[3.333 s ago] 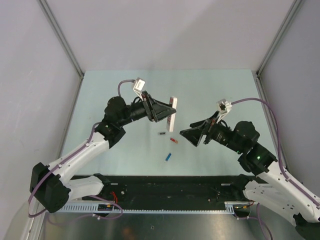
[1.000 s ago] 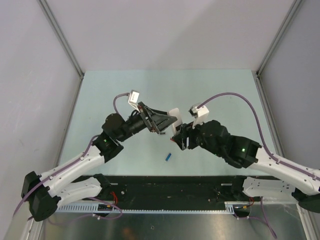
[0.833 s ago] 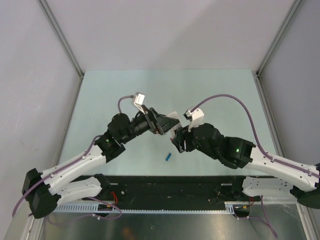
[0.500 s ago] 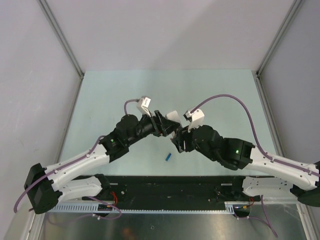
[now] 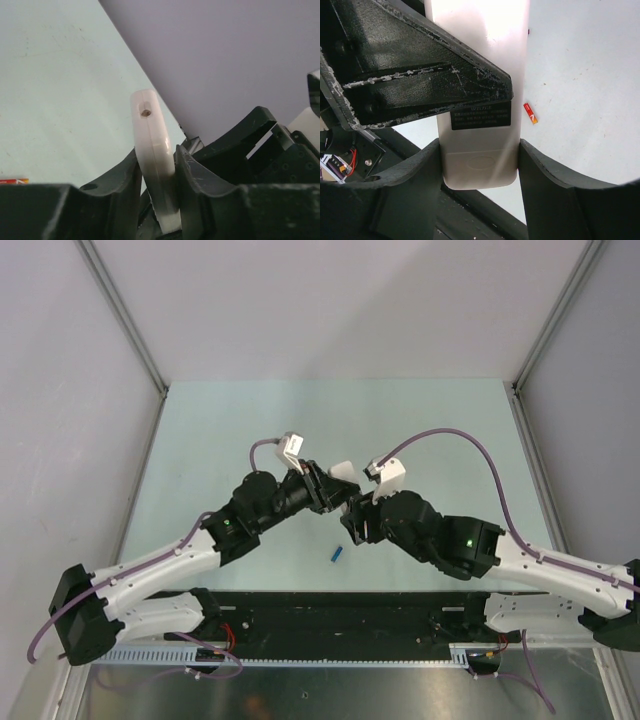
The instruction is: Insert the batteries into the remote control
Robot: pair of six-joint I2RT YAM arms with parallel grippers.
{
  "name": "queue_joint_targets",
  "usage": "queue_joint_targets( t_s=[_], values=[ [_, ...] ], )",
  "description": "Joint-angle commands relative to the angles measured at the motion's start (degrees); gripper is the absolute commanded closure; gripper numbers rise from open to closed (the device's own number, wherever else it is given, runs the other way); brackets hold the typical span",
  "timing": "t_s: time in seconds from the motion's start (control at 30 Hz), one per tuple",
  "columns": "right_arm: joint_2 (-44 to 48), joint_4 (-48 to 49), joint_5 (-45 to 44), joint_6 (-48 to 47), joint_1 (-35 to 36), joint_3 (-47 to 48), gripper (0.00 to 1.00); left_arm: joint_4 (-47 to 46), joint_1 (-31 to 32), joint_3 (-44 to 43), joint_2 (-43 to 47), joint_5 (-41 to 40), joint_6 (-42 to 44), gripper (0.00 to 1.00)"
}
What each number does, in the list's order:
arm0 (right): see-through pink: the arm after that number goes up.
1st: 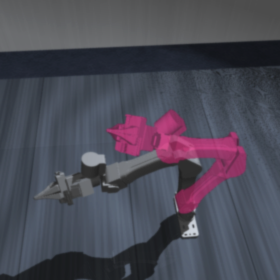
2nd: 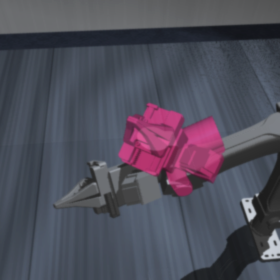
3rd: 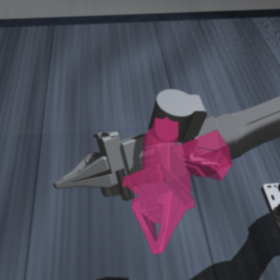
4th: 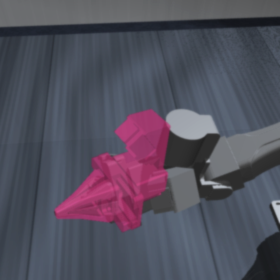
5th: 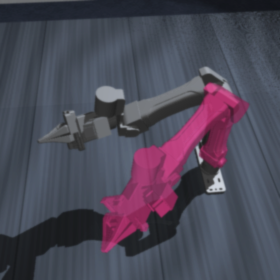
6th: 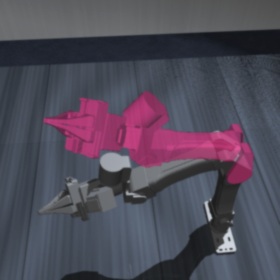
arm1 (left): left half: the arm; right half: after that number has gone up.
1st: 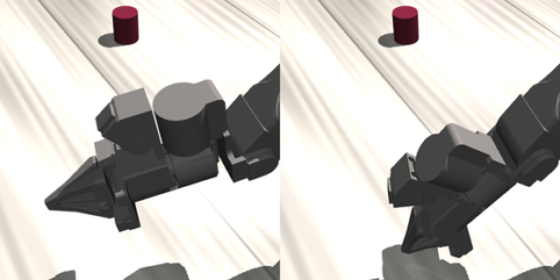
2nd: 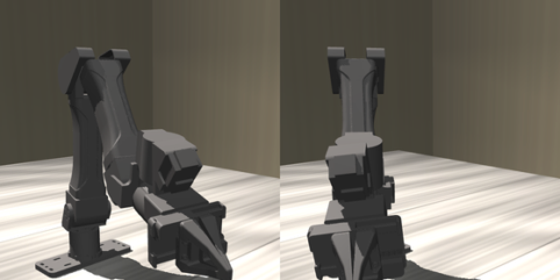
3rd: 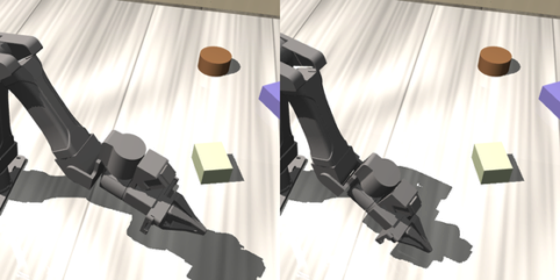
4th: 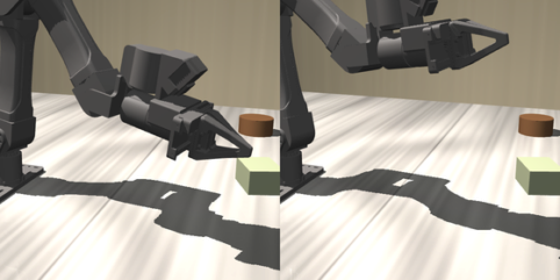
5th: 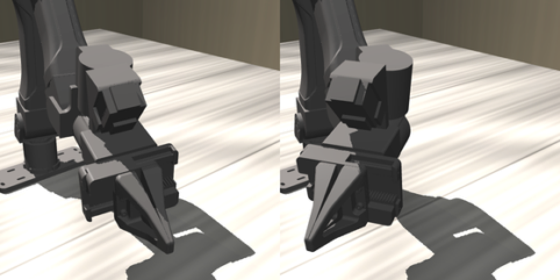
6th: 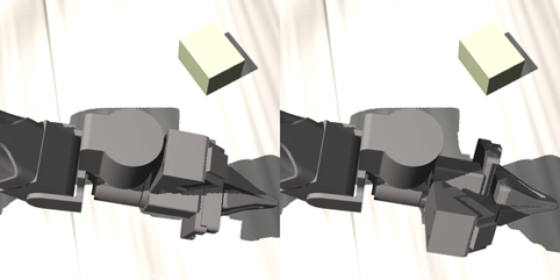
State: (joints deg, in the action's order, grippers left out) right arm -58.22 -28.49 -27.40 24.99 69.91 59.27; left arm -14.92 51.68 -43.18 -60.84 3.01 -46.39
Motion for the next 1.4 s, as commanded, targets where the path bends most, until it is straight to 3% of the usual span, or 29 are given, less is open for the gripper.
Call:
queue_joint_targets(
  t_s=[0.0, 0.03, 0.13, 0.17, 0.27, 0.37, 0.5, 0.67, 0.8, 0.83, 0.93, 1.37],
  values=[
    [0.6, 3.0, -1.3, 0.8, 0.6, 3.0, 0.74, -2.1, 0.6, -0.5, -0.6, -1.1, -0.5, 0.70],
    [0.6, 2.7, -1.2, 0.9, 0.7, 2.9, 0.72, -2.4, 0.6, -0.5, -0.5, -1.1, -0.5, 0.81],
    [1.2, 1.9, -1.5, 1.2, 0.7, 2.9, 0.40, -2.4, 0.6, -0.2, -0.2, -2.1, -0.3, 1.00],
    [1.5, 1.2, -1.7, 1.9, 0.6, 2.9, 0.27, -2.4, 0.6, -0.2, -0.1, -2.5, -0.1, 1.00],
    [3.0, -0.2, -1.7, 2.8, 0.6, 2.9, 0.13, -2.4, -0.1, -0.2, 0.9, -2.9, 0.8, 1.00],
    [5.2, -1.5, -0.8, 3.4, 0.5, 2.9, 0.07, -2.5, -2.4, 0.1, 1.9, -2.0, -0.2, 1.00],
    [7.8, -3.1, -0.6, 5.7, -0.6, 2.4, 0.02, -6.5, -7.6, 2.8, 3.3, 4.4, -4.0, 1.00],
    [11.5, 1.7, 6.9, 10.1, -7.0, -2.5, 0.00, -20.9, -14.8, 9.6, 2.5, 15.6, -12.8, 1.00],
    [13.9, 9.8, 29.6, 16.4, -21.7, -8.8, 0.00, -28.0, -16.4, 11.7, 1.0, 22.3, -15.8, 1.00],
    [13.6, 12.9, 39.9, 19.1, -28.7, -9.9, 0.00, -29.5, -16.5, 12.1, 0.7, 23.1, -17.1, 1.00],
    [11.6, 19.7, 52.4, 22.4, -35.2, -13.7, 0.00, -32.3, -16.6, 12.2, -0.4, 26.4, -18.1, 1.00],
    [4.3, 35.4, 61.8, 27.6, -34.2, -17.4, 0.12, -33.2, -16.6, 10.8, -5.9, 28.4, -18.7, 1.00]
  ],
)
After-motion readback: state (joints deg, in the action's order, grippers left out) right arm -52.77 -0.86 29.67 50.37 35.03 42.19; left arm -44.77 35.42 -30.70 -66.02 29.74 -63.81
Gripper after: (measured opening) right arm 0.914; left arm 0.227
